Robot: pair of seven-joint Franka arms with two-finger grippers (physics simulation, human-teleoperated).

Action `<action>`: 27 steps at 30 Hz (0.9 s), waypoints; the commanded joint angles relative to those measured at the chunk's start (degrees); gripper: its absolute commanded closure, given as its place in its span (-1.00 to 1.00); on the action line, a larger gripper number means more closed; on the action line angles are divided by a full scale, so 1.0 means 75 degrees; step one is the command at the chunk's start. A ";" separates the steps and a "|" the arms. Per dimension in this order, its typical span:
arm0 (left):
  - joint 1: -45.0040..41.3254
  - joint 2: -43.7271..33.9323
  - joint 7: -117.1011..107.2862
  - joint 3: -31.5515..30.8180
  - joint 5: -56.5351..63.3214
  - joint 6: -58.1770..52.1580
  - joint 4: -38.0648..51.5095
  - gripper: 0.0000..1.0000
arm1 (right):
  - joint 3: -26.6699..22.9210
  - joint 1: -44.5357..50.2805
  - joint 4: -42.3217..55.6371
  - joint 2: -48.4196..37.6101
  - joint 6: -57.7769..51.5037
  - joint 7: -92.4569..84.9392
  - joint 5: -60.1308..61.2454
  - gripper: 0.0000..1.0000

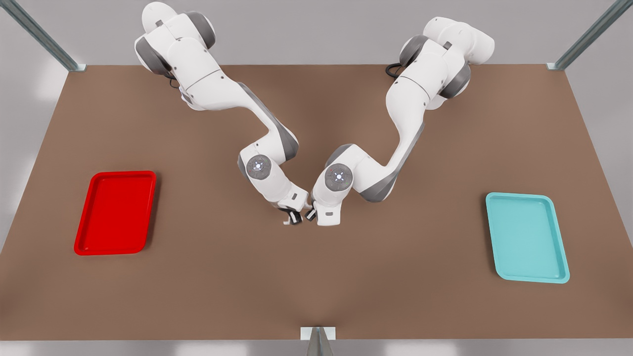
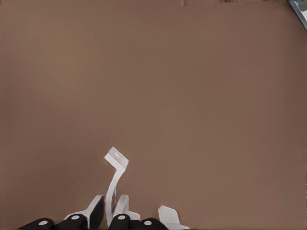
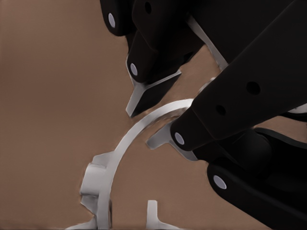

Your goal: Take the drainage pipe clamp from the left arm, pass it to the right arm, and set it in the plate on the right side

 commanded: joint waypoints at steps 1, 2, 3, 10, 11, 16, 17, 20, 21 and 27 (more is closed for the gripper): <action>0.0011 -0.0013 -0.0662 -0.0002 -0.0001 0.0021 0.0005 -1.00 | 0.0000 -0.0028 0.0020 -0.0009 0.0075 -0.1566 0.0002 0.57; 0.0011 -0.0013 -0.0662 0.0010 -0.0001 0.0021 0.0005 -1.00 | -0.0011 -0.0063 0.0020 0.0003 0.0075 -0.1566 0.0002 0.57; 0.0011 -0.0013 -0.0662 0.0022 0.0010 -0.0014 0.0005 -1.00 | -0.0035 -0.0063 0.0020 0.0003 0.0017 -0.1496 -0.0009 0.57; 0.2565 -0.1758 0.5617 0.0080 0.0549 -0.4174 0.0005 -1.00 | -0.1733 -0.0344 -0.0097 -0.0536 -0.2009 -0.0454 -0.0302 0.57; 0.3186 -0.2063 0.7281 0.0057 0.0655 -0.4561 0.0005 -1.00 | -0.1839 -0.0707 -0.0097 -0.0688 -0.2760 -0.0089 -0.0337 0.57; 0.4043 -0.3304 1.2322 0.0104 0.0983 -0.5629 -0.0859 -1.00 | -0.2015 -0.2735 -0.1081 -0.1403 -0.3522 -0.0265 -0.0923 0.57; 0.3984 -0.4546 1.2369 0.0115 0.0971 -0.4106 -0.2781 -1.00 | -0.2003 -0.3051 -0.1374 -0.1532 -0.3394 -0.0440 -0.1005 0.57; 0.4148 -0.4466 1.2369 0.0104 0.0620 -0.4304 -0.2737 -1.00 | -0.2003 -0.3977 -0.2088 -0.1649 -0.3113 -0.1073 -0.1087 0.57; 0.4136 -0.4454 1.2381 0.0092 0.0643 -0.4397 -0.2608 -1.00 | -0.2003 -0.4352 -0.2206 -0.1649 -0.3030 -0.1448 -0.1169 0.57; 0.4195 -0.4079 1.2358 0.0057 0.0631 -0.5077 -0.1905 -1.00 | -0.2015 -0.5278 -0.2323 -0.1462 -0.2445 -0.1906 -0.1708 0.57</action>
